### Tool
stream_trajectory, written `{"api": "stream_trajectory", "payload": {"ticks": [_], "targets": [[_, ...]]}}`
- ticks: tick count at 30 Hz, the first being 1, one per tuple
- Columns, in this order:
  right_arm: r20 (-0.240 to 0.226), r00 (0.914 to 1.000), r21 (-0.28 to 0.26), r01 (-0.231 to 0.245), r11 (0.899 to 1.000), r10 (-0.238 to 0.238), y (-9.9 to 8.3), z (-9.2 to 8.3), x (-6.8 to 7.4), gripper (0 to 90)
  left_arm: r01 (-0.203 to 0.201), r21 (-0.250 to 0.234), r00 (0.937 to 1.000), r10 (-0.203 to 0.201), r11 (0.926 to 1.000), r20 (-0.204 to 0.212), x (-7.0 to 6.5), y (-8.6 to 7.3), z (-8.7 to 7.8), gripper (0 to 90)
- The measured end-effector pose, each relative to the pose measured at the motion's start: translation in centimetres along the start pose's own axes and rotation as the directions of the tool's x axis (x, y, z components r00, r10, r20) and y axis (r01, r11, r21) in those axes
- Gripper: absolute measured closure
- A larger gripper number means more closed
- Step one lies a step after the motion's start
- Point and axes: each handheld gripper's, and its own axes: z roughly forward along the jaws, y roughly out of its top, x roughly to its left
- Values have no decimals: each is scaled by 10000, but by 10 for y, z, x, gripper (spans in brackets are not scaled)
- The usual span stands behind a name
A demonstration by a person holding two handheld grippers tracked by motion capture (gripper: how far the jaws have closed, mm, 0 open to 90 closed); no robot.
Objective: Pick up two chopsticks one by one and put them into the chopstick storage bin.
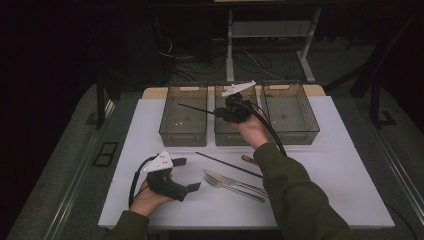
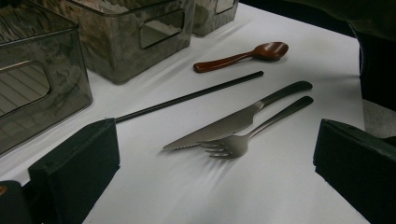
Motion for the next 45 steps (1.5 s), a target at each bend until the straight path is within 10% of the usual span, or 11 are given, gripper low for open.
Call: {"api": "stream_trajectory", "payload": {"ticks": [17,35,45], "targets": [[265,9994,598,-240,9979,224,19,61,9,843,-15,8,10000,15,10000,27,0,0,1,0],[-116,9998,1141,-166,9933,180,18,82,24,856,-19,-13,10000,19,10000,65,-1,1,1,0],[-1015,9936,190,-486,9986,503,20,53,17,561,-28,38,10000,28,10000,24,0,1,1,0]]}}
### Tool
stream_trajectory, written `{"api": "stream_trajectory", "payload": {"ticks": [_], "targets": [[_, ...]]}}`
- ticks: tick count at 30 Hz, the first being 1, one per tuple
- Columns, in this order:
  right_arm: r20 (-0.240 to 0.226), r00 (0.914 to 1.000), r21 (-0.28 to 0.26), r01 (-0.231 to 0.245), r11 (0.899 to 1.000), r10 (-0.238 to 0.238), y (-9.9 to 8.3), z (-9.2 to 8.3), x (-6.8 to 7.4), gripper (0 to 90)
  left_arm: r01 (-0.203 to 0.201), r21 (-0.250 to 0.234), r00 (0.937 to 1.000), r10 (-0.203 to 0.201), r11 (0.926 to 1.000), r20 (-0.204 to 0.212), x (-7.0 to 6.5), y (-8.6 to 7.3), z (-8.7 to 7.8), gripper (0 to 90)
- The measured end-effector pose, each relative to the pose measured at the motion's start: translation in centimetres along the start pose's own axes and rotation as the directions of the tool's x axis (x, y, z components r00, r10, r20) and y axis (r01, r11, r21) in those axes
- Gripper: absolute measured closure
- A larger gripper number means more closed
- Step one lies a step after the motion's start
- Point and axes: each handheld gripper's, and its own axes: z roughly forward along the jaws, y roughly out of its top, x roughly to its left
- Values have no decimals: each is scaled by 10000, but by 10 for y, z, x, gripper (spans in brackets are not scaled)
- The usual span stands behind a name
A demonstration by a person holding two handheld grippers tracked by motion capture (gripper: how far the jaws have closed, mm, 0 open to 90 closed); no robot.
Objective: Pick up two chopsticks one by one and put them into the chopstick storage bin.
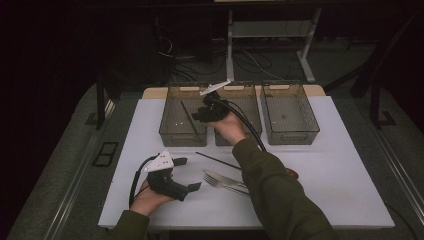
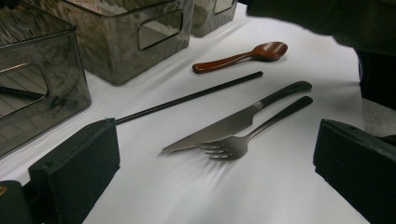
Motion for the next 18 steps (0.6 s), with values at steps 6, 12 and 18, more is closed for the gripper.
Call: {"api": "stream_trajectory", "payload": {"ticks": [6,12,18], "targets": [[-500,9987,-313,107,9995,-122,-5,-21,-1,482,-44,22,10000,44,10000,-42,0,0,0,0],[-826,9960,-477,302,9984,-340,-20,-46,0,409,-92,61,10000,92,9999,-37,0,0,0,0],[-1139,9921,-607,450,9971,-517,-35,-66,2,386,-23,60,10000,24,10000,-46,-1,-1,1,0]]}}
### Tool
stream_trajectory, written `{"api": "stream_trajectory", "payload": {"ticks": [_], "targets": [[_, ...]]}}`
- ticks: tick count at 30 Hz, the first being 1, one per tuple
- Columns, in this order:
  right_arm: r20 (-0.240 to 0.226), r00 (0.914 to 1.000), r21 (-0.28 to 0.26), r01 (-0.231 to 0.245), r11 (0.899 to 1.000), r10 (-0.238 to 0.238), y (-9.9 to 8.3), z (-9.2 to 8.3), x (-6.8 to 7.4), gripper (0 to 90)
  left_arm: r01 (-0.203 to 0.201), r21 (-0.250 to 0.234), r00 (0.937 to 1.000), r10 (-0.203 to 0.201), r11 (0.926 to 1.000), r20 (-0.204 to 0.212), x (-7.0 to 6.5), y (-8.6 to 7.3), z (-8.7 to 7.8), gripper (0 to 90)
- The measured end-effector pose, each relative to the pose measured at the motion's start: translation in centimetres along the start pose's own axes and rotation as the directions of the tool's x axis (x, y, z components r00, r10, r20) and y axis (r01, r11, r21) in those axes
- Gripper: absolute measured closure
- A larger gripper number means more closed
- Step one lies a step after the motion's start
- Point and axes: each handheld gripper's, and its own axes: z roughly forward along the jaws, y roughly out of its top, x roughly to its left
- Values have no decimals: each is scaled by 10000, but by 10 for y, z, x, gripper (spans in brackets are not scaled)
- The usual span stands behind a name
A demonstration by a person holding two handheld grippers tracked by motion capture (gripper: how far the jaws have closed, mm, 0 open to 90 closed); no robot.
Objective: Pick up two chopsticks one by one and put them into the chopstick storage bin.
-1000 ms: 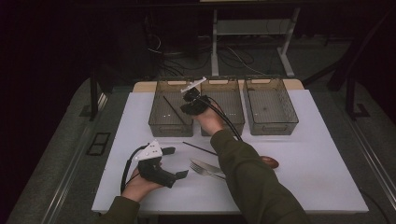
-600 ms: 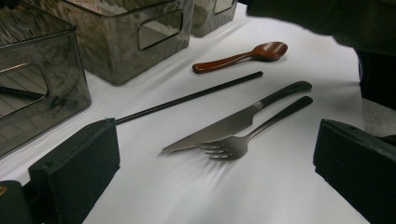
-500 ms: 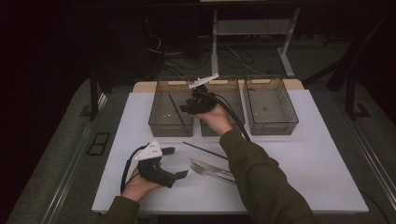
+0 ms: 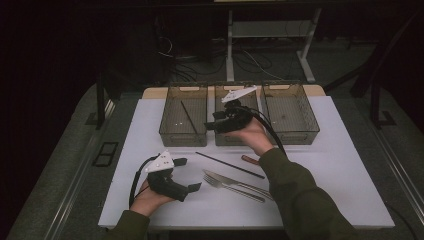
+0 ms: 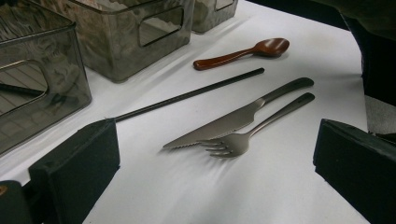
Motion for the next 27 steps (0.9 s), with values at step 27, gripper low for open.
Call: {"api": "stream_trajectory", "payload": {"ticks": [27], "targets": [[136,9975,407,694,9968,-700,-79,-70,14,393,99,47,10000,-99,9999,5,-1,-2,1,0]]}}
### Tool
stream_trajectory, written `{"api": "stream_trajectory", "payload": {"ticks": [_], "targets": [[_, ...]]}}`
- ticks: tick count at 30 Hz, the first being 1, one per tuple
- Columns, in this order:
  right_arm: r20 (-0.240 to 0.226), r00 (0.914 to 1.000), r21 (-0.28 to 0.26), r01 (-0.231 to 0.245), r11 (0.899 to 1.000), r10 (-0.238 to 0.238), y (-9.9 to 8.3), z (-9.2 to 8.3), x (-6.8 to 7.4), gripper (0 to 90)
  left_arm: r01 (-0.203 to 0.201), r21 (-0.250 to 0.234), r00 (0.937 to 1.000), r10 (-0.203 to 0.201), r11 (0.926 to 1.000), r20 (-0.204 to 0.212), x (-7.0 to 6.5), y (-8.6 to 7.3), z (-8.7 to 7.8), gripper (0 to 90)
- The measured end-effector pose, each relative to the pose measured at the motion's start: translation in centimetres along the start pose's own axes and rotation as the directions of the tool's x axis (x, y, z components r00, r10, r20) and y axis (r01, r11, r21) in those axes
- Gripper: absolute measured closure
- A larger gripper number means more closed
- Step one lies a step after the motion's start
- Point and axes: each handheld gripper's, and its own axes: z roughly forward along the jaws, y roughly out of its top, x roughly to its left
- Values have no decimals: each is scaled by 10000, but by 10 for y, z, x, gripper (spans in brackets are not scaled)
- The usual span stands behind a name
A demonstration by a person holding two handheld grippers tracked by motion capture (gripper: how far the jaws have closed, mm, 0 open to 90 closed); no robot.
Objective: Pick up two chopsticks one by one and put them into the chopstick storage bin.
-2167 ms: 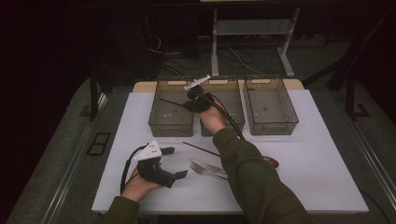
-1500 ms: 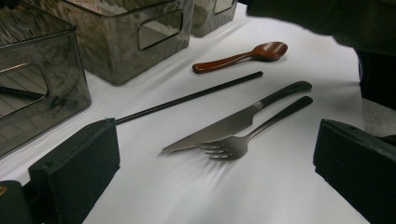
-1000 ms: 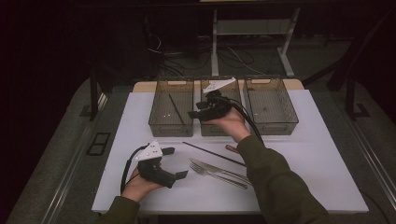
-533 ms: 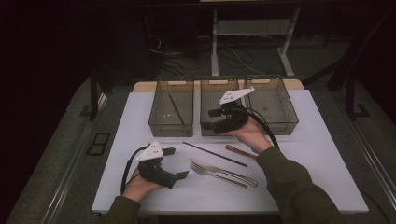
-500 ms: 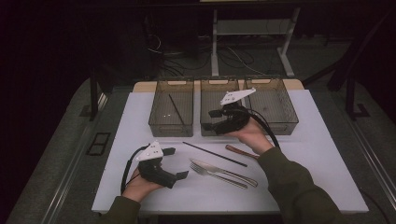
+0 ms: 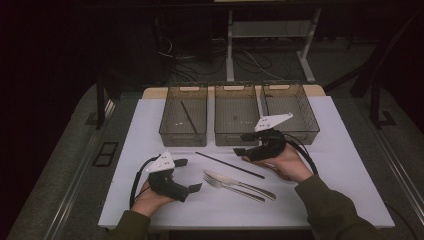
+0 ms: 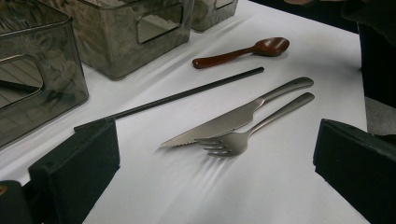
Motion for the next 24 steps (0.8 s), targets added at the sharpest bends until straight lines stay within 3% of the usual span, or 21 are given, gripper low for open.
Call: {"api": "stream_trajectory", "payload": {"ticks": [6,14,24], "targets": [[39,10000,373,-3,9993,1,-21,-5,3,448,-8,23,10000,8,10000,-41,0,0,0,0],[123,9999,881,-37,9961,27,-44,4,3,600,9,86,9999,-8,10000,-105,1,-2,-2,0],[135,9999,1294,-94,9916,77,-54,21,1,733,-1,101,10000,2,9999,-66,1,-2,-1,0]]}}
